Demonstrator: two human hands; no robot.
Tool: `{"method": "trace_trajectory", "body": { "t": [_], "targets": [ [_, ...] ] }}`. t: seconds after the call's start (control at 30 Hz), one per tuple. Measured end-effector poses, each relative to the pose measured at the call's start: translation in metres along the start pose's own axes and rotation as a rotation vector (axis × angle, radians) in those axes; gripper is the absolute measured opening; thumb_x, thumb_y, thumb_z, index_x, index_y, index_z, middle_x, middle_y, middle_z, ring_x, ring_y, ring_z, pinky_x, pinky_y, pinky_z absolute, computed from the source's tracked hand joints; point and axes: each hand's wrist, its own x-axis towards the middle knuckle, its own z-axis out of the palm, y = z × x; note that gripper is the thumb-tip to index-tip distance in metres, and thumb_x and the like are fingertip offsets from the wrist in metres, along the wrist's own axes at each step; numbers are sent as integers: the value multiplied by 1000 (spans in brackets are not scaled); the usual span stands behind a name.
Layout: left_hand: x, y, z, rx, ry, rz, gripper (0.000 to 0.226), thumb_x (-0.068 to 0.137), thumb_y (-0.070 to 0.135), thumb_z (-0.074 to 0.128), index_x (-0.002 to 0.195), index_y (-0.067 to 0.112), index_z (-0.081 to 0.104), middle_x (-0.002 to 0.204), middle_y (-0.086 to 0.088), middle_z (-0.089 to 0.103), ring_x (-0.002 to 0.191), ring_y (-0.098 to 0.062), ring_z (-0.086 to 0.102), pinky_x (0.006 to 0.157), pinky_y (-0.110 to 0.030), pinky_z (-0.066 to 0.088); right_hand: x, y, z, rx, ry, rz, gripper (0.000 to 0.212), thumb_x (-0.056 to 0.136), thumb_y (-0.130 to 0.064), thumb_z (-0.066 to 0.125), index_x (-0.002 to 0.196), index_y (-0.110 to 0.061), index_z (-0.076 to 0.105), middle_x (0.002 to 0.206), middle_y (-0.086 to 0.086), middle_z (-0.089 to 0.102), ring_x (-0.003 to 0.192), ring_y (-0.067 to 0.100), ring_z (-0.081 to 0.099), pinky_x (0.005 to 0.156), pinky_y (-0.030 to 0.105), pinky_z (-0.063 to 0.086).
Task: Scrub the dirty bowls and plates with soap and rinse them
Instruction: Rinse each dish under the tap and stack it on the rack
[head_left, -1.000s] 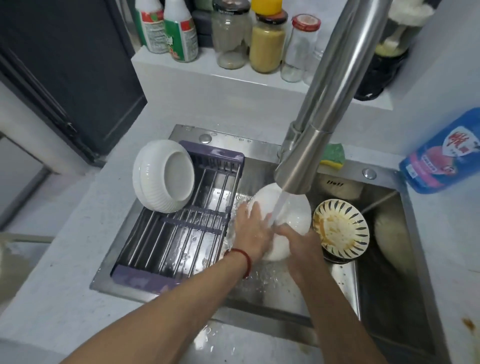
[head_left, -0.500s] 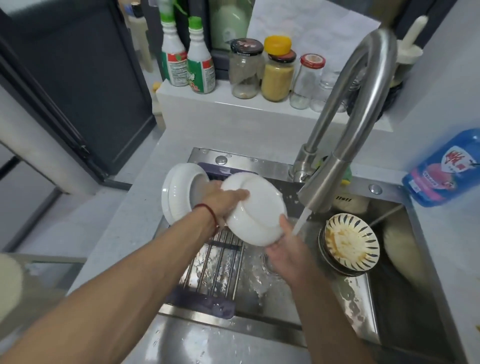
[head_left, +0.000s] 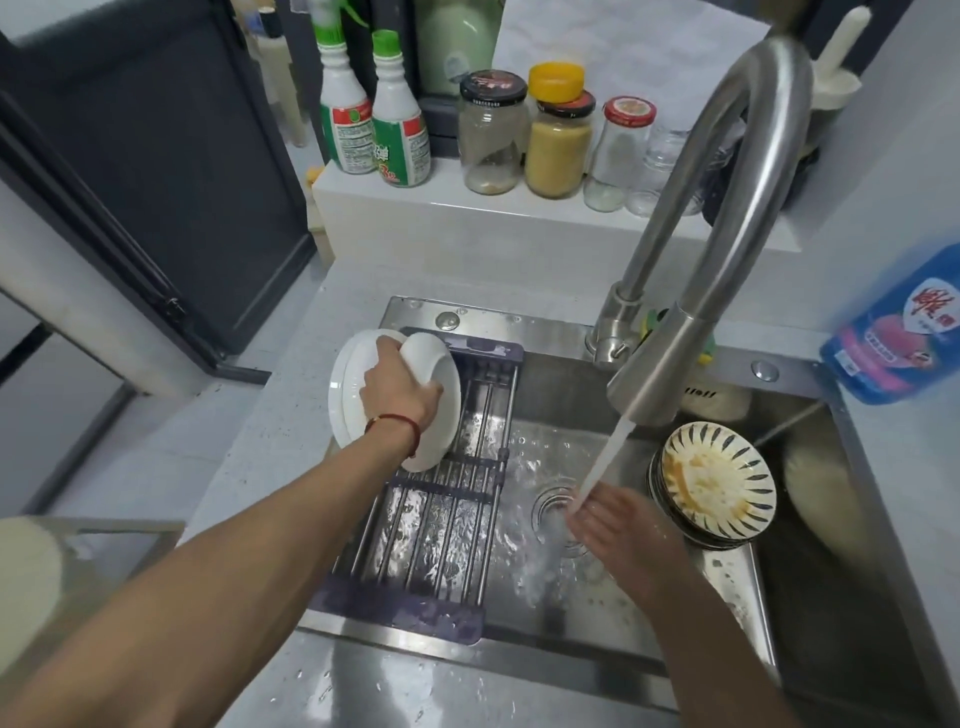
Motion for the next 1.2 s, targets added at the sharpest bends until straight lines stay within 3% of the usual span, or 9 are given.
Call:
{"method": "trace_trajectory", "body": {
  "t": [0.13, 0.27, 0.37, 0.57, 0.8, 0.9, 1.0, 1.1, 1.2],
  "targets": [
    [3, -2, 1, 164, 32, 124, 54, 92, 32, 77, 130, 8, 48, 122, -21, 62, 108, -45, 61, 92, -52, 50, 6, 2, -17, -47, 85, 28, 29, 102, -15, 54, 123, 1, 65, 120, 21, 72, 113, 35, 68, 89, 44, 56],
    [11, -13, -7, 621, 169, 436, 56, 91, 49, 73, 124, 4, 61, 119, -17, 54, 105, -38, 52, 82, -47, 48, 20, -9, -40, -195, 220, -29, 22, 98, -9, 62, 115, 2, 67, 103, 19, 76, 96, 33, 73, 79, 43, 60],
    [17, -20, -17, 850, 246, 504, 55, 88, 58, 71, 116, 11, 67, 112, -14, 55, 101, -35, 48, 78, -46, 40, 31, -28, -70, -244, 415, -109, 18, 98, -5, 58, 112, 4, 65, 92, 18, 69, 82, 31, 67, 78, 45, 60],
    [-14, -29, -2, 769, 215, 650, 47, 77, 15, 85, 120, 9, 67, 109, -21, 59, 95, -40, 54, 76, -49, 48, 64, -58, -130, -236, 683, -130, 46, 91, -10, 61, 137, -6, 55, 128, 17, 63, 113, 35, 64, 88, 52, 58],
    [-124, -47, 49, 395, 84, 678, 26, 71, 0, 82, 86, 13, 65, 88, -6, 63, 81, -25, 55, 68, -40, 54, 77, -67, -145, -248, 744, -47, 52, 91, -5, 65, 140, -5, 49, 128, 17, 61, 104, 30, 60, 91, 48, 57],
    [-155, -52, 66, 236, 4, 611, 30, 71, -8, 77, 81, 16, 62, 82, 0, 61, 78, -19, 55, 65, -37, 55, 78, -74, -151, -222, 731, -42, 51, 94, -5, 62, 142, -3, 46, 131, 15, 59, 103, 28, 57, 69, 38, 52],
    [-169, -50, 83, 229, -151, 597, 26, 78, -4, 73, 84, 18, 63, 87, 3, 62, 84, -15, 56, 76, -29, 50, 78, -80, -157, -244, 584, -27, 39, 100, -11, 55, 139, -6, 49, 142, 22, 54, 104, 31, 58, 77, 45, 57],
    [-175, -45, 100, 248, -281, 564, 20, 86, 0, 69, 91, 20, 65, 95, 6, 64, 90, -11, 56, 84, -26, 49, 85, -85, -162, -77, 673, 16, 42, 91, -16, 66, 132, -16, 57, 128, 12, 64, 101, 29, 62, 56, 37, 54],
    [-178, -43, 112, 236, -406, 481, 23, 88, -1, 64, 94, 22, 63, 97, 6, 65, 89, -13, 58, 85, -29, 53, 100, -89, -168, 10, 740, -17, 48, 89, -1, 65, 134, -17, 57, 128, 12, 62, 105, 30, 63, 47, 33, 56]
  ]
}}
